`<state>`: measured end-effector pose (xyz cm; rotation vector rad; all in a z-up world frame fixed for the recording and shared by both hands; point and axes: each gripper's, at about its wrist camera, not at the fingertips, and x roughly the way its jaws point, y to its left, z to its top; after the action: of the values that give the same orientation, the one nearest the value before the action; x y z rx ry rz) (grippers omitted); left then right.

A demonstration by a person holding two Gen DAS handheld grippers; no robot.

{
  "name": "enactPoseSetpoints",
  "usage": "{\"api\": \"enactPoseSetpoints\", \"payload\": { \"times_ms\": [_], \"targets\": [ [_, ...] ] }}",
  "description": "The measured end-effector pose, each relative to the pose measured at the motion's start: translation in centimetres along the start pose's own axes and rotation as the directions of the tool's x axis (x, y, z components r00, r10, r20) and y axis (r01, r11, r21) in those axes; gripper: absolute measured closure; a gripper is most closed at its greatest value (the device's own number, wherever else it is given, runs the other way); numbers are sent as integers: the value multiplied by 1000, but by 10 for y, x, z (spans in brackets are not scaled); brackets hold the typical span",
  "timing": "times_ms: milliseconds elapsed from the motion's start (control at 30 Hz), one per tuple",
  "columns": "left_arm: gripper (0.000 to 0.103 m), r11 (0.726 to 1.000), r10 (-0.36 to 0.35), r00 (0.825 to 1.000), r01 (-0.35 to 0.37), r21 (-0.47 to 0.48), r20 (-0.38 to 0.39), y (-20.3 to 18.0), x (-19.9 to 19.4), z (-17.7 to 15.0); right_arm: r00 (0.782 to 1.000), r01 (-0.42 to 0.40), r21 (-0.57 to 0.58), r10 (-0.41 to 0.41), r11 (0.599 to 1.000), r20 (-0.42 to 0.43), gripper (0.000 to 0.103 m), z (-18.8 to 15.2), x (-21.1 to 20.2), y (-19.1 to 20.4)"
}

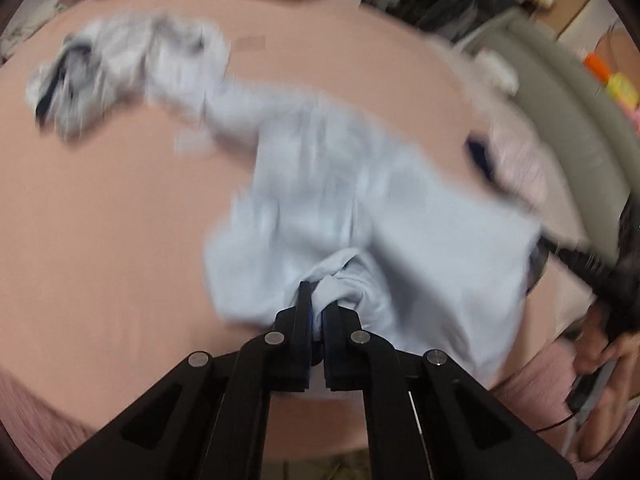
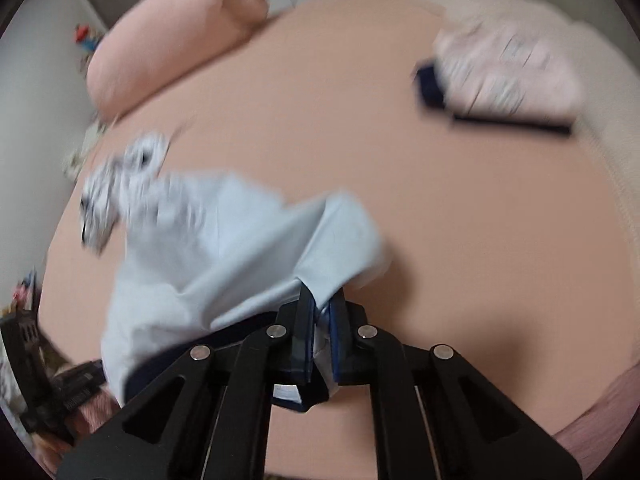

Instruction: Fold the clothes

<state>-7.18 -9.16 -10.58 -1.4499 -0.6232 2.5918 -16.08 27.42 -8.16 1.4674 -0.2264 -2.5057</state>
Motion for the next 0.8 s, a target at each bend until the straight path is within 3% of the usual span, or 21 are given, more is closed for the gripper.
{"api": "enactPoseSetpoints", "payload": {
  "times_ms": [67,133,200,233,267,333,433,467,600,700,800],
  "targets": [
    [99,1000,18,995,-18,1,101,8,-33,24,999,4,31,-5,1000,48,99,16,-25,-4],
    [99,996,93,981,-90,-25,172,24,-57,40,995,-4,58,-1,998,100,99,26,-48,-6],
    [97,986,163,971,-154,-67,173,45,-58,50,991,19,65,-28,998,129,99,21,-67,-11],
    [96,984,164,977,-152,-95,134,56,-49,50,989,33,68,-42,997,143,98,18,-76,-14],
    [96,983,144,986,-133,-128,86,68,-40,48,993,33,58,-39,998,109,97,12,-67,-13],
    [95,972,173,985,-167,-165,20,79,-23,34,999,19,37,-20,999,29,96,-3,-46,-8],
    [70,956,216,975,-221,-192,-43,87,-2,7,996,-24,13,25,1000,-89,95,-28,-17,1],
    [66,955,209,976,-216,-205,-55,90,1,-3,991,-39,7,40,999,-129,92,-37,-8,4],
    [66,947,204,978,-208,-246,-40,92,-5,-26,954,-101,-14,93,995,-285,87,-71,31,15],
    [66,940,225,974,-217,-265,-1,90,-15,-35,954,-106,23,108,994,-280,87,-74,31,9],
    [65,946,168,986,-161,-282,3,90,-17,-36,958,-96,67,110,993,-265,86,-73,31,-1]
  ]
}}
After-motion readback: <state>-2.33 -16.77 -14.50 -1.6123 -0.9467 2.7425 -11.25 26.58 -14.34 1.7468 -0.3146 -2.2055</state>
